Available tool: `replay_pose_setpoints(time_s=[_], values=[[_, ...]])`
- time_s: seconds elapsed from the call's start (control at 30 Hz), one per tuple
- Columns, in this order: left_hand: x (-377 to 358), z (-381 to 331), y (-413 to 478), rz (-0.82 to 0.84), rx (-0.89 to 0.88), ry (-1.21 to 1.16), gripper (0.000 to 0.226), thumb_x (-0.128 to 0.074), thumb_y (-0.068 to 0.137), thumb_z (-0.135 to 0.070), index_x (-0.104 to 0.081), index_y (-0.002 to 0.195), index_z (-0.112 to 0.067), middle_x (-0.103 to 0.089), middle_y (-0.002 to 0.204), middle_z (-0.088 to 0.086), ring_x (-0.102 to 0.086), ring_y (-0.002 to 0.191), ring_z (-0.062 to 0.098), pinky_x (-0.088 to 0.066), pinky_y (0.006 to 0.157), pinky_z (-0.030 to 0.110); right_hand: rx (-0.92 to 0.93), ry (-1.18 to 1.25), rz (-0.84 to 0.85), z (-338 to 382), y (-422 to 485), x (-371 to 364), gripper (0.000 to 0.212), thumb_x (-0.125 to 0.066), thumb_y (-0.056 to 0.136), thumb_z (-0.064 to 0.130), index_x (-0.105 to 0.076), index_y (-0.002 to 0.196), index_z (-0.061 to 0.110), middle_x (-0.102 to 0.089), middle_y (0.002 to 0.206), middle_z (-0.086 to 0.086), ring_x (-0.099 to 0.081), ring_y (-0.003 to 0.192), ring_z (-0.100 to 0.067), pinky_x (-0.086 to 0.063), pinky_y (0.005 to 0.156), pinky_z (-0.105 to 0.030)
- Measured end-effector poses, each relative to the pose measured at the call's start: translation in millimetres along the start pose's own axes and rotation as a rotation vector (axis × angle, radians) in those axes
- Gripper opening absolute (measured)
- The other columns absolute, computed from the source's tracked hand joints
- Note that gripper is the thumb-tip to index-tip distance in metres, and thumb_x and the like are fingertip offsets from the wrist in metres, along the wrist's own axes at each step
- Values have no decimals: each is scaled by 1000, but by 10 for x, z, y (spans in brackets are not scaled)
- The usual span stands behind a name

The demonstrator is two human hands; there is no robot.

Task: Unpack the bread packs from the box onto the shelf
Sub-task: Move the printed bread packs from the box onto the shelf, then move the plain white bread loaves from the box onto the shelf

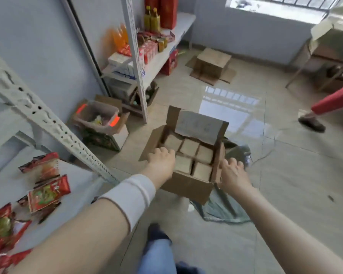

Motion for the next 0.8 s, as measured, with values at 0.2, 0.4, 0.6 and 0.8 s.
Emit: replay_pose_setpoints(time_s=[0.2, 0.4, 0.6, 0.8], values=[[-512, -327, 1318, 151, -59, -4, 57, -65, 84, -27, -34, 128, -7, -43, 132, 16, -41, 122, 33, -40, 94, 46, -74, 20, 154, -314, 1036, -700, 36, -58, 84, 10, -40, 115, 11, -39, 124, -11, -38, 114, -31, -47, 85, -41], [-1203, -461, 2745, 325, -98, -13, 52, -61, 86, -23, -35, 128, -8, -42, 131, 16, -42, 121, 34, -40, 95, 44, -212, 174, 297, -413, 2267, -1468, 39, -57, 86, 16, -38, 119, 9, -39, 127, -14, -38, 117, -32, -42, 84, -35], [-1736, -557, 4230, 250, 46, -299, 67, -62, 85, -33, -27, 137, -10, -39, 133, 17, -42, 122, 34, -40, 97, 40, -526, 514, 309, -586, 3621, -2265, 74, -53, 90, 39, -20, 143, -1, -32, 140, -20, -34, 130, -36, -32, 107, -42], [-2019, -627, 4856, 12, 251, -579, 76, -65, 83, -30, -21, 139, -4, -33, 135, 18, -35, 125, 33, -30, 104, 34, -822, 738, 197, -573, 4204, -2830, 70, -53, 92, 28, -13, 143, 0, -27, 143, -23, -27, 134, -38, -24, 109, -44]])
Point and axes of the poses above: each hand's wrist, its own y-axis towards the middle knuckle, its own x-axis out of the back of the hand, z = x × y, the point moved 5 cm from there along y, towards the middle knuckle
